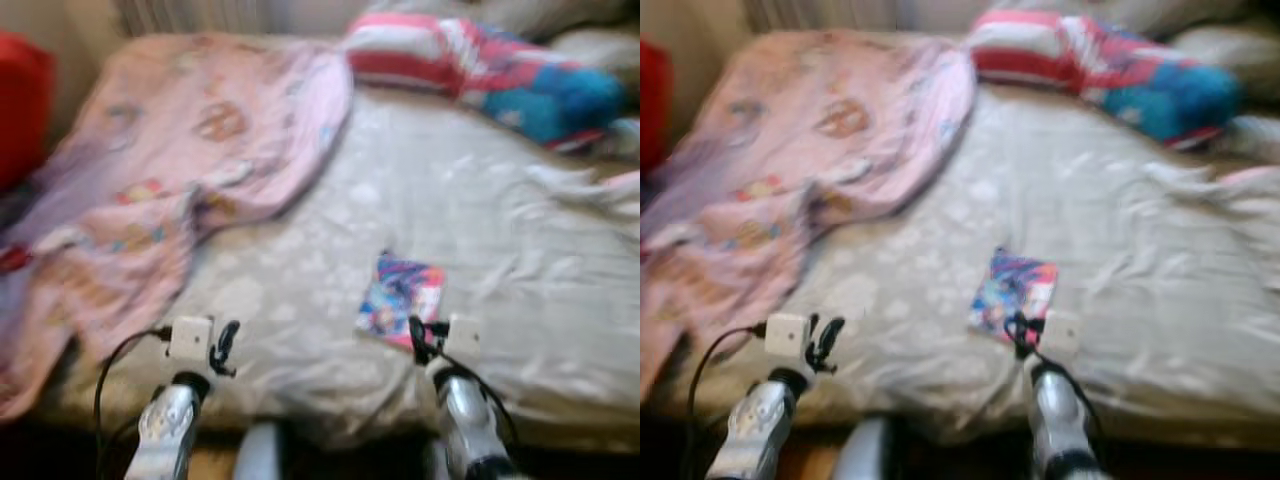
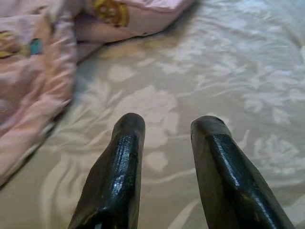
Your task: Clean up the room
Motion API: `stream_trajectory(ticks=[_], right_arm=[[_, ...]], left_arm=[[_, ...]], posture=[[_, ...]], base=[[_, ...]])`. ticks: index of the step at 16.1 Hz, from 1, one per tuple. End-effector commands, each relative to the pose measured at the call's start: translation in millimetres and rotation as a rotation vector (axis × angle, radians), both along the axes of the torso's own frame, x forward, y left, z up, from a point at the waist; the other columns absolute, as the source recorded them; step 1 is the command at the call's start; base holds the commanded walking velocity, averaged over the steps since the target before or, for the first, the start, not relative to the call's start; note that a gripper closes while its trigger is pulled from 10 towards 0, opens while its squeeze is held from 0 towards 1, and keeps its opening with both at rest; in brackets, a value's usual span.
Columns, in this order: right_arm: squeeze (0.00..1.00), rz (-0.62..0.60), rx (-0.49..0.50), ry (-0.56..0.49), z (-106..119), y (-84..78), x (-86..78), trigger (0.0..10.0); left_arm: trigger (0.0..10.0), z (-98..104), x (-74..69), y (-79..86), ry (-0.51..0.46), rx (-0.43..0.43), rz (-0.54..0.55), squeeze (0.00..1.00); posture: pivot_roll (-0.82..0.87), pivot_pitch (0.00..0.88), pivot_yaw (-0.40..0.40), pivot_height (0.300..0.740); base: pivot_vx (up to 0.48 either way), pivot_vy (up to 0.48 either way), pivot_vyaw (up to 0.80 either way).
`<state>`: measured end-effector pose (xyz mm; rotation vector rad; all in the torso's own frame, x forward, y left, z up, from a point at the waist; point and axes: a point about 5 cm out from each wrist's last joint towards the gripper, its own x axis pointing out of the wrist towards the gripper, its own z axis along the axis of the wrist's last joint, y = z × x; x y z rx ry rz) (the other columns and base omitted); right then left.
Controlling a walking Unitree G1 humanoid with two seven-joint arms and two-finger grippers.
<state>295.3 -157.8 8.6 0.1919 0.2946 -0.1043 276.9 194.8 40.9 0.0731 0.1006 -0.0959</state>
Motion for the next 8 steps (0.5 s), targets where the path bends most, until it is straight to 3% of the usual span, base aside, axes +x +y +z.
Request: stream_trajectory(ticks=[1, 2, 4, 8], right_arm=[[0.00, -0.029, 0.044, 0.047, -5.7, -7.6, -2.6, 10.0], [0.14, -0.033, 0.083, 0.045, -3.1, -7.2, 1.3, 10.0], [1.00, -0.037, 0.173, 0.032, 4.4, -6.5, 11.1, 10.0], [1.00, -0.061, 0.251, 0.015, 13.0, -12.5, 20.5, 10.0]], left_arm=[[10.0, -2.0, -3.4, -4.1, 0.015, -0.014, -0.019, 0.00], [10.0, -0.6, -4.6, -4.5, 0.011, -0.012, -0.026, 0.00], [10.0, 7.5, -5.4, -4.8, -0.016, -0.006, -0.037, 0.00], [10.0, 38.3, 1.8, -10.4, -0.117, -0.015, -0.050, 0.00]], posture=[[0.15, 0.186, 0.051, 0.615], [0.17, 0.199, 0.054, 0.615], [0.19, 0.232, 0.063, 0.615], [0.23, 0.325, 0.078, 0.615]], base=[[0.000, 0.000, 0.00], [0.000, 0.000, 0.00], [0.000, 0.000, 0.00], [0.000, 0.000, 0.00]])
